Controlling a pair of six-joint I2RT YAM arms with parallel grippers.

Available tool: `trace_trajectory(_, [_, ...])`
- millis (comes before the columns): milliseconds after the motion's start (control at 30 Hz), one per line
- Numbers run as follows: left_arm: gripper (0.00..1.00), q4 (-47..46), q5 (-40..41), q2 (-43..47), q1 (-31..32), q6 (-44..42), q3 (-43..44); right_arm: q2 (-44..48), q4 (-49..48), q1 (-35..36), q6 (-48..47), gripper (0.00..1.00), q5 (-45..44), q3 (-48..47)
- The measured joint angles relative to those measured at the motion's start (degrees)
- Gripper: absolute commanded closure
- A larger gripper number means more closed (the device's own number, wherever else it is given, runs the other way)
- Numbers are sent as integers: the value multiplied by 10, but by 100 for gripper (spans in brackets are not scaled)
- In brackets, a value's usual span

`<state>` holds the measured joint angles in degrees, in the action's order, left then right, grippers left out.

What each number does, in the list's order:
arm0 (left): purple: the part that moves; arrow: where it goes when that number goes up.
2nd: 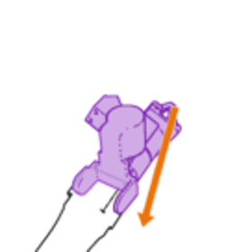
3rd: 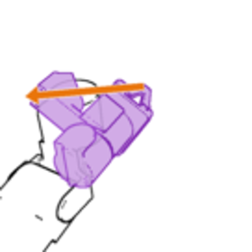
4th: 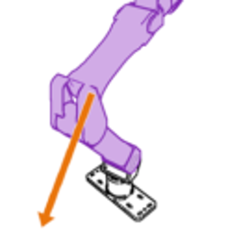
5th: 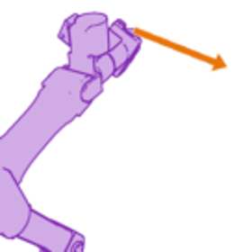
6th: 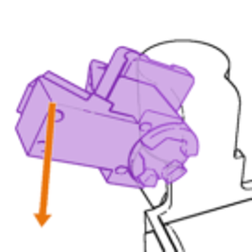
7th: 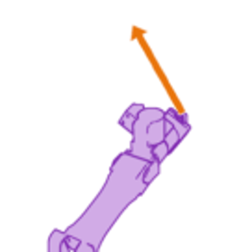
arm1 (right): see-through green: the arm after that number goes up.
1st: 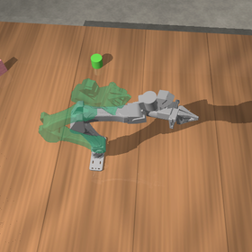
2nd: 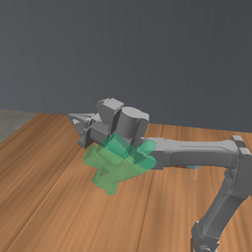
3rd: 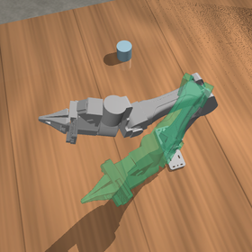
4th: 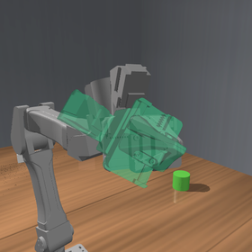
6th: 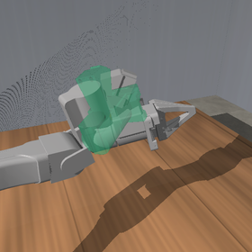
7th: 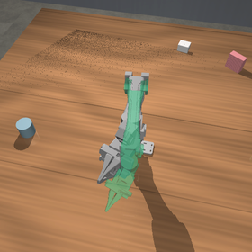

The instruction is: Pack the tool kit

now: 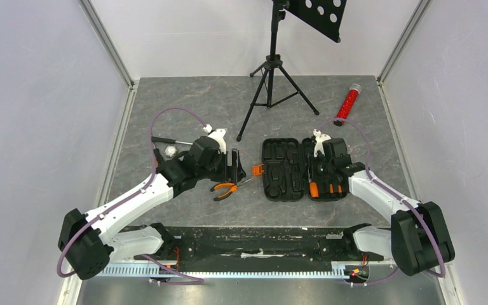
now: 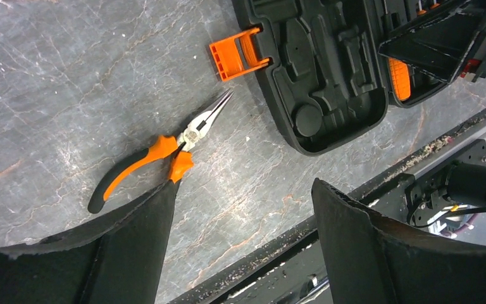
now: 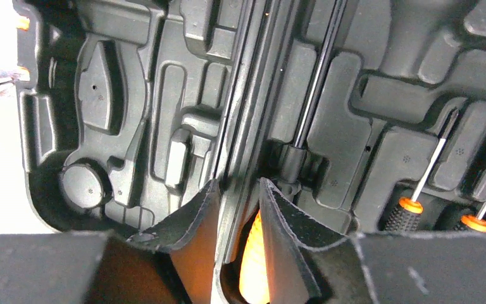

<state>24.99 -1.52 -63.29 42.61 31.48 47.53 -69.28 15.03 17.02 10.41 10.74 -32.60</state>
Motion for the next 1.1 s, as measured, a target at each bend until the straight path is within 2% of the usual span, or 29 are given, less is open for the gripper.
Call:
trace_trajectory(367, [18, -7, 19, -38, 0, 39, -25, -24, -60, 84, 61, 71, -4, 3])
trace_trajectory(600, [26, 12, 34, -52, 18, 38, 5, -28, -42, 114, 88, 69, -13, -14])
trace_trajectory(700, [30, 17, 42, -91, 60, 38, 55, -26, -15, 99, 70, 69, -27, -50])
trace_trajectory(1000, [45, 7, 55, -250, 184, 29, 205, -17, -12, -32, 0, 68, -24, -104])
trace_trajectory(1100, [56, 0, 54, -310, 210, 18, 251, -43, -21, -53, -7, 68, -7, -104])
